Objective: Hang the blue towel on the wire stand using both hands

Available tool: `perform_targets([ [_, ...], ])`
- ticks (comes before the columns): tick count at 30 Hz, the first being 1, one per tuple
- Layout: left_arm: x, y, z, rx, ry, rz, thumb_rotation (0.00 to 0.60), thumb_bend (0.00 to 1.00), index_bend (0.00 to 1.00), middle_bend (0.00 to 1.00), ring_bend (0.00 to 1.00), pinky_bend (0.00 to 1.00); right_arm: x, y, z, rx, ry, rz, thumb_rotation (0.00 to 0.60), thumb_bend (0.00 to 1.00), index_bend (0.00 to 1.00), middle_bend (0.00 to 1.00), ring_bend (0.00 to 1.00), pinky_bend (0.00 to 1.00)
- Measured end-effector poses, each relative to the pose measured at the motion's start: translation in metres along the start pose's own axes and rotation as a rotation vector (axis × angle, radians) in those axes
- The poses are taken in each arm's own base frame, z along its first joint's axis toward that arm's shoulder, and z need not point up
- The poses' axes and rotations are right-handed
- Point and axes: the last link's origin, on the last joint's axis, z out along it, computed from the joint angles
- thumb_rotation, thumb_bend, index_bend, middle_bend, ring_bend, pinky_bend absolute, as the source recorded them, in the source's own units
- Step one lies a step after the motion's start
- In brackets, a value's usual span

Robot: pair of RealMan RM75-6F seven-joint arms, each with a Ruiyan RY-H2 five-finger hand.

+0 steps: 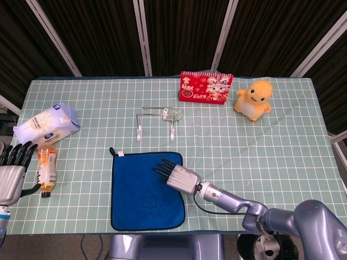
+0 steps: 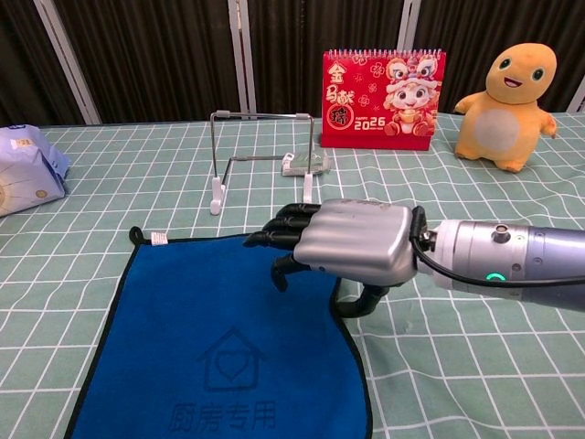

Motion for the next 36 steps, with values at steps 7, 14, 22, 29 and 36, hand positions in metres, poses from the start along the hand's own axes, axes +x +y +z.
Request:
perform_targets([
  [7, 0.000, 0.000, 0.000, -0.003, 0.000, 0.001, 0.600, 0.01, 0.00, 0.00, 0.00, 0.00, 0.001, -0.003, -0.001, 0.007, 0.011, 0.044, 0.600, 0.54, 0.62, 0.00, 0.00, 0.00],
  [14, -0.003, 0.002, 0.002, -0.011, -0.009, 0.003, 0.600, 0.01, 0.00, 0.00, 0.00, 0.00, -0.001, -0.003, -0.002, 0.008, 0.032, 0.096, 0.600, 0.54, 0.64, 0.00, 0.00, 0.00],
  [22, -0.010, 0.011, 0.015, -0.098, -0.024, 0.017, 0.600, 0.01, 0.00, 0.00, 0.00, 0.00, -0.003, -0.001, -0.005, 0.002, 0.033, 0.101, 0.600, 0.54, 0.65, 0.00, 0.00, 0.00],
  [29, -0.023, 0.036, 0.041, -0.288, -0.062, 0.052, 0.600, 0.15, 0.10, 0.00, 0.00, 0.00, -0.002, -0.002, -0.005, -0.001, 0.039, 0.097, 0.600, 0.54, 0.65, 0.00, 0.00, 0.00],
  [36, -0.042, 0.063, 0.062, -0.500, -0.123, 0.062, 0.600, 0.31, 0.36, 0.00, 0.00, 0.00, 0.000, -0.001, -0.003, -0.011, 0.034, 0.089, 0.600, 0.54, 0.65, 0.00, 0.00, 0.00],
])
